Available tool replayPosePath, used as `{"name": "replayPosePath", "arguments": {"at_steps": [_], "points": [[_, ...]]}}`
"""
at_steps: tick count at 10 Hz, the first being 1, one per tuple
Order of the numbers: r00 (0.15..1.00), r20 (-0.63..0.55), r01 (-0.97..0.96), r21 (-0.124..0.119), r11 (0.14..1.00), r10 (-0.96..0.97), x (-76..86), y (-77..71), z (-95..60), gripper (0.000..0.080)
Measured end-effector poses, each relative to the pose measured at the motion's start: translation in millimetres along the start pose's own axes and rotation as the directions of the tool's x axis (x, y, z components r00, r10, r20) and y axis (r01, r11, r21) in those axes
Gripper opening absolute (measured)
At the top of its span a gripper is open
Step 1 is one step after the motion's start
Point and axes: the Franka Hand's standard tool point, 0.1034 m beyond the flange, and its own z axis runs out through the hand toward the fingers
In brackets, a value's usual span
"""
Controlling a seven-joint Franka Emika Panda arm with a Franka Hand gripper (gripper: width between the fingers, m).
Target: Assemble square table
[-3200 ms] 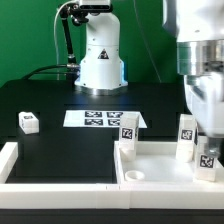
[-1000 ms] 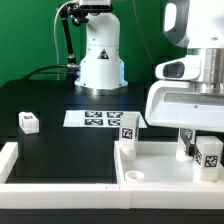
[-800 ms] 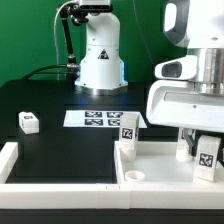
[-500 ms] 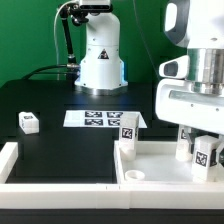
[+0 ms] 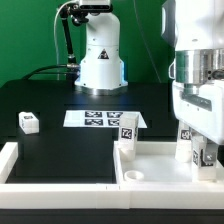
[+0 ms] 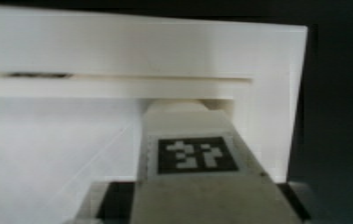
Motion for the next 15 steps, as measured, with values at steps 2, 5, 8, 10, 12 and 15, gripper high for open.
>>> {"name": "replayPosePath", "arguments": {"at_steps": [2, 5, 8, 10, 12, 15], "points": [[0.991, 0.003, -0.133, -0.001, 0.991, 0.133, -0.8, 0.2, 0.1, 0.0288], [0.872, 0.072, -0.485, -0.004, 0.875, 0.484, -7.4, -2.6, 1.7, 0.0288], [0.88, 0.084, -0.468, -0.003, 0.884, 0.467, -8.1, -3.0, 2.6, 0.0288], [0.946, 0.072, -0.317, 0.008, 0.948, 0.316, -15.9, -1.2, 2.6, 0.0393], [0.997, 0.067, 0.043, 0.013, 0.999, -0.044, -31.5, -4.7, -2.6, 0.0564], [0.974, 0.047, 0.218, 0.04, 0.975, -0.22, -29.5, -3.8, -0.4, 0.0645]]}}
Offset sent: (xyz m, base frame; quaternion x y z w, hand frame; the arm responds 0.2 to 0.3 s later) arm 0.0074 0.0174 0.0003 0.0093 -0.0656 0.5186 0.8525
